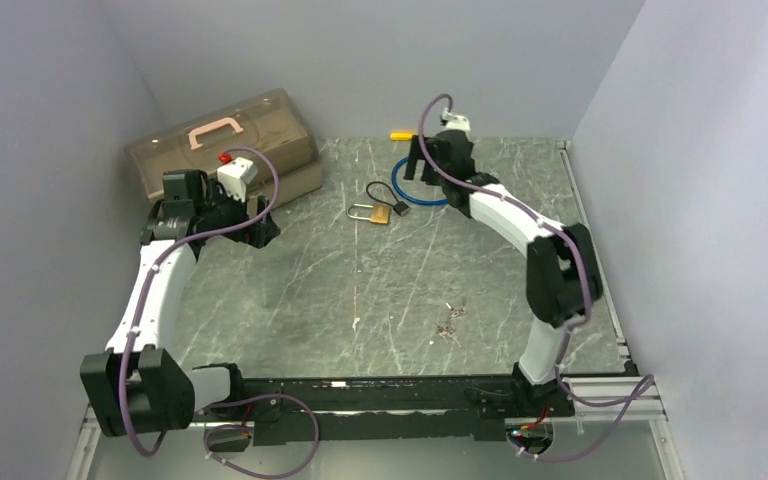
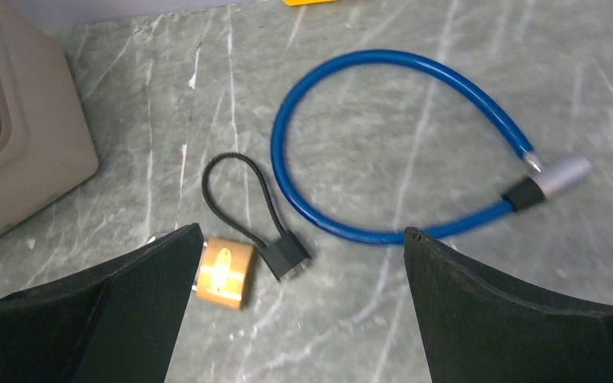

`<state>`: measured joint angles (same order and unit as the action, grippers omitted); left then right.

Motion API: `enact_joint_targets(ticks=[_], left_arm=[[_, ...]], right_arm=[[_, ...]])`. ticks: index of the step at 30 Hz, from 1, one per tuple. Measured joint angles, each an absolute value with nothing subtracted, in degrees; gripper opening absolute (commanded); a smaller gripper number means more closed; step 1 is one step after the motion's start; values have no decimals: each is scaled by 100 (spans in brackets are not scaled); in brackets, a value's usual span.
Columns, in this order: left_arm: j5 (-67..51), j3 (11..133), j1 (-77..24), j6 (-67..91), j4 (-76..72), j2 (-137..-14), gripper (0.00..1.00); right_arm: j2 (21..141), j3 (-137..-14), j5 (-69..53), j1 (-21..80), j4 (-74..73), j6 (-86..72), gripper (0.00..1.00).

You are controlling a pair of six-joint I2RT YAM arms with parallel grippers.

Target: Unlock with the key

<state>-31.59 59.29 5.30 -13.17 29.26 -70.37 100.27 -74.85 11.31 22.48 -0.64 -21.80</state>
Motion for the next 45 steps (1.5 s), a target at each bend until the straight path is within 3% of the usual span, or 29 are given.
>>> enact_joint_targets(ticks=[13, 21, 30, 45], left_arm=[[-3529, 7035, 521, -1994, 4442, -6600, 99], [-3422, 7354, 521, -1977, 4512, -6580, 99], [-3155, 7336, 519, -1979, 4530, -6694, 99], [-3030, 6882, 519, -2010, 4519, -6539, 99]], right_arm=[[13246, -10663, 624, 2379, -1284, -1798, 97], [14134, -11679, 375, 2543, -1844, -1743, 83], [14108, -11542, 336, 2766, -1732, -1747, 54], [12879, -9207, 1076, 3542, -604, -1811, 46]])
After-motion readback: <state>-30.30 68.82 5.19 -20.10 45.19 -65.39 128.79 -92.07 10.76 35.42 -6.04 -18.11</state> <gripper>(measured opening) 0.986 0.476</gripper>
